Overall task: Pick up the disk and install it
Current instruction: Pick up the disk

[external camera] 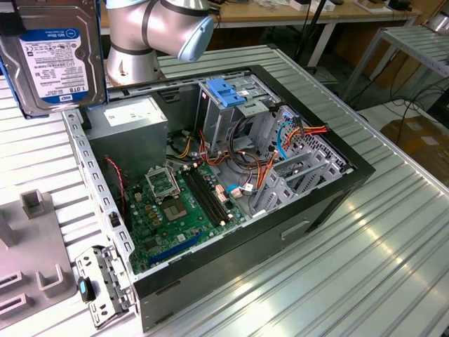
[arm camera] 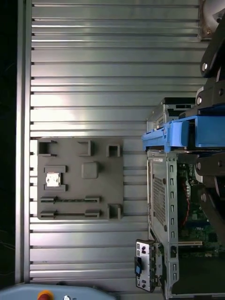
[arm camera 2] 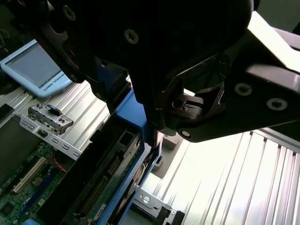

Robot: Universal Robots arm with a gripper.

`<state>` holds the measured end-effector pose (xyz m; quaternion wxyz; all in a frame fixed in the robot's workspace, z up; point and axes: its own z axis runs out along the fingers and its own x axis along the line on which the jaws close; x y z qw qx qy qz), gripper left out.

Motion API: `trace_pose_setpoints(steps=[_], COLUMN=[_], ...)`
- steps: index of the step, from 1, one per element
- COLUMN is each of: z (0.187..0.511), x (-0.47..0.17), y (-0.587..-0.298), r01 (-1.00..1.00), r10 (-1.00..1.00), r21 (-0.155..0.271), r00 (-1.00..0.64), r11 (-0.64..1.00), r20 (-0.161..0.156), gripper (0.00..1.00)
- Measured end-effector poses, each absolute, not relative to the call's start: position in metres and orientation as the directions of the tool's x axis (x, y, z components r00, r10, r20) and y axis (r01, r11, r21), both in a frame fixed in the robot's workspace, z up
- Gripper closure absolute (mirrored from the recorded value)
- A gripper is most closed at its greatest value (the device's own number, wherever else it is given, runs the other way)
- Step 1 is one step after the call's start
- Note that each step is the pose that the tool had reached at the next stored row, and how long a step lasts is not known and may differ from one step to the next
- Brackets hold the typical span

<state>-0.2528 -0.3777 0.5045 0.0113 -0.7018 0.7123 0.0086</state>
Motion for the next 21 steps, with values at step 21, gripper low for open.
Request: trace_pose_setpoints(steps=[21], z=[0.504], x=[-0.222], y=[-0.387], r01=[-1.000], r10=[-0.999], r21=[-0.004], r00=[-0.015], r11=[0.015], r20=[-0.028], gripper=[0.63])
